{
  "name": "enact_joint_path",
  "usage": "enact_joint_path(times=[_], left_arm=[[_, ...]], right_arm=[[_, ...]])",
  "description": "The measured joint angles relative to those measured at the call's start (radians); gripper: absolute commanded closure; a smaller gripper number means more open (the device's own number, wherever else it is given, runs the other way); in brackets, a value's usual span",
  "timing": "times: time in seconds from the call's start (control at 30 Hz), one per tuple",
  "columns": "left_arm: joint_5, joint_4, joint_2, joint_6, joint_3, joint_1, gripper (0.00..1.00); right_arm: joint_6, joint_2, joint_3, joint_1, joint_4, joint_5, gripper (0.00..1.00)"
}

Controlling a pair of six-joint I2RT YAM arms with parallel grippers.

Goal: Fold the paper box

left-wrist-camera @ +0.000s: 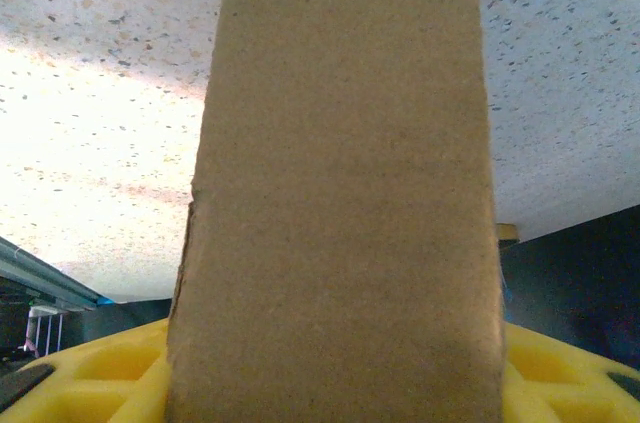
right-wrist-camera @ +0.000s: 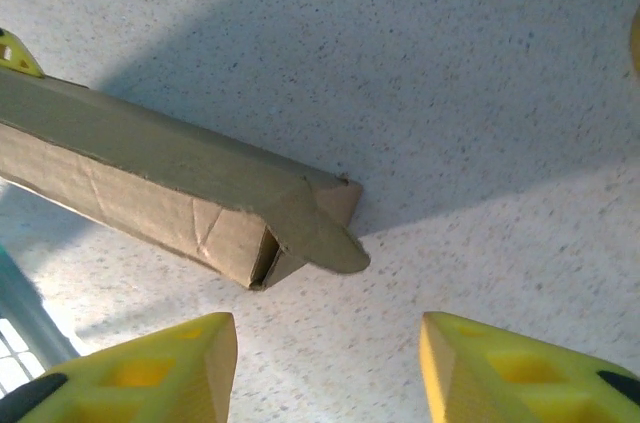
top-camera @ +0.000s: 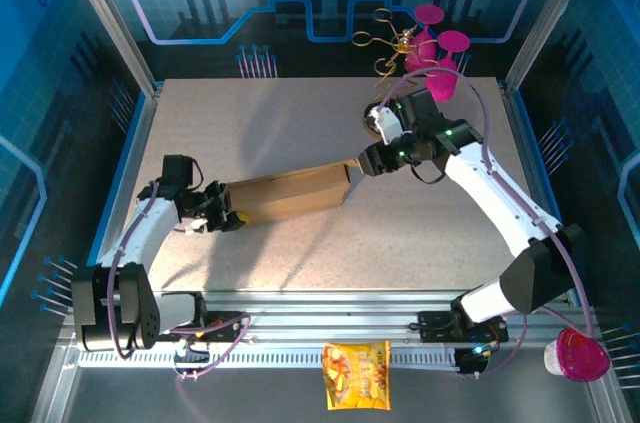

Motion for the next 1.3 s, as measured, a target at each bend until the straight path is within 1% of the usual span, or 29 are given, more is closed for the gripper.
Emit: enact_joint_path(times=[0.23,0.3,0.5,0.6,0.77,0.9,1.0,1.2,1.3], left_arm=[[0.011,0.0,0.05,0.025,0.022,0.005,0.77],[0.014,-0.003,0.067,0.03,0.032,0.006,0.77],[0.018,-0.014,0.101,0.049,0.061,0.006,0.77],[0.018,-0.015,0.11,0.051,0.068,0.006,0.77],[0.021,-0.016,0.123,0.059,0.078,0.007,0.77],[0.022,-0.016,0.125,0.067,0.08,0.007,0.77],[0.022,-0.015,0.127,0.067,0.08,0.007,0.77],[0.026,-0.014,0.133,0.067,0.08,0.007,0.78],[0.028,-0.013,0.135,0.067,0.08,0.008,0.78]], right_arm=[[-0.078,0.098,0.085,0.06,-0.054,0.038,0.45],[-0.087,0.111,0.089,0.068,-0.066,0.048,0.47],[-0.107,0.138,0.097,0.069,-0.097,0.081,0.6],[-0.105,0.157,0.121,0.069,-0.104,0.084,0.64],[-0.105,0.185,0.147,0.07,-0.104,0.095,0.74],[-0.101,0.207,0.159,0.07,-0.107,0.1,0.77],[-0.101,0.21,0.161,0.07,-0.107,0.1,0.82],[-0.097,0.21,0.169,0.075,-0.107,0.093,0.99],[-0.081,0.212,0.175,0.077,-0.11,0.089,1.0]])
